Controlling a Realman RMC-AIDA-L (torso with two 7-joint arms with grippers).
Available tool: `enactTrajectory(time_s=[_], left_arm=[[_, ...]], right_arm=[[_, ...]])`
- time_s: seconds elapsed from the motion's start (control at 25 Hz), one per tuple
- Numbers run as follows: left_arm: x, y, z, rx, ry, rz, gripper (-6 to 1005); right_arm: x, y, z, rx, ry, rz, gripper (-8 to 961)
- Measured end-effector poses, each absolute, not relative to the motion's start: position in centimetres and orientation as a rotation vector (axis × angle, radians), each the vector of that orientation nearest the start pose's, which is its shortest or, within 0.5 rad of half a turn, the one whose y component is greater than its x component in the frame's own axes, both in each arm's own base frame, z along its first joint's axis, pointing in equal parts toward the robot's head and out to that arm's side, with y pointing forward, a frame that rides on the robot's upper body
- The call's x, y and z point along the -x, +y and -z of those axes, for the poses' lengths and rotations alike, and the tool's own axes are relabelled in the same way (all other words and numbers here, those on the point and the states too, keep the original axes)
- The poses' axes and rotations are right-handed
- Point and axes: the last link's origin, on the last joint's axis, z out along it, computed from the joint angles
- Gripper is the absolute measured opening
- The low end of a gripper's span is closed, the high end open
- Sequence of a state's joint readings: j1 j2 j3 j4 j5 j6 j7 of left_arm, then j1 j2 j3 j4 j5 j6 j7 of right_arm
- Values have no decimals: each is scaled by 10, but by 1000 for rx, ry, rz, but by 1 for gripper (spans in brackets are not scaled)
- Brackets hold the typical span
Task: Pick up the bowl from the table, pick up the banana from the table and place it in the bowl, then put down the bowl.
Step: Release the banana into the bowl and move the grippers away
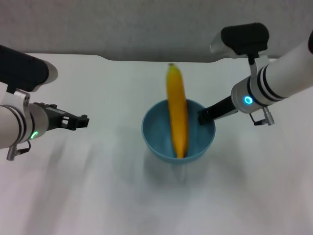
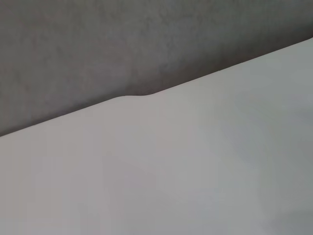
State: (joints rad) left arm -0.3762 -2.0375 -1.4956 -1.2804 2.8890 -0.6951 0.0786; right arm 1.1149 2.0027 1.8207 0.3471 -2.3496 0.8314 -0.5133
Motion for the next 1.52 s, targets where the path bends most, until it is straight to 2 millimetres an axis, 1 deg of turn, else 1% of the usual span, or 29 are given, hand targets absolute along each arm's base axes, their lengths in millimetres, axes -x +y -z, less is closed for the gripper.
enactTrajectory(time_s=[0.08,0.36,0.56,1.0,1.4,1.52], left_arm=[[239,394,-6,1961,-886,-72,883],[243,393,-4,1959,-909,-78,882],[248,392,-1,1960,-923,-92,882],[248,392,0,1961,-923,-87,882],[251,392,1,1958,-933,-94,881],[252,391,2,1958,-934,-95,881]], right_arm=[[-177,458,63,2319,1224,177,132],[-189,449,71,2308,1260,204,135],[-201,442,78,2301,1291,173,137],[-208,432,88,2312,1310,163,143],[-211,431,88,2307,1307,150,148],[-211,430,87,2313,1299,122,149]])
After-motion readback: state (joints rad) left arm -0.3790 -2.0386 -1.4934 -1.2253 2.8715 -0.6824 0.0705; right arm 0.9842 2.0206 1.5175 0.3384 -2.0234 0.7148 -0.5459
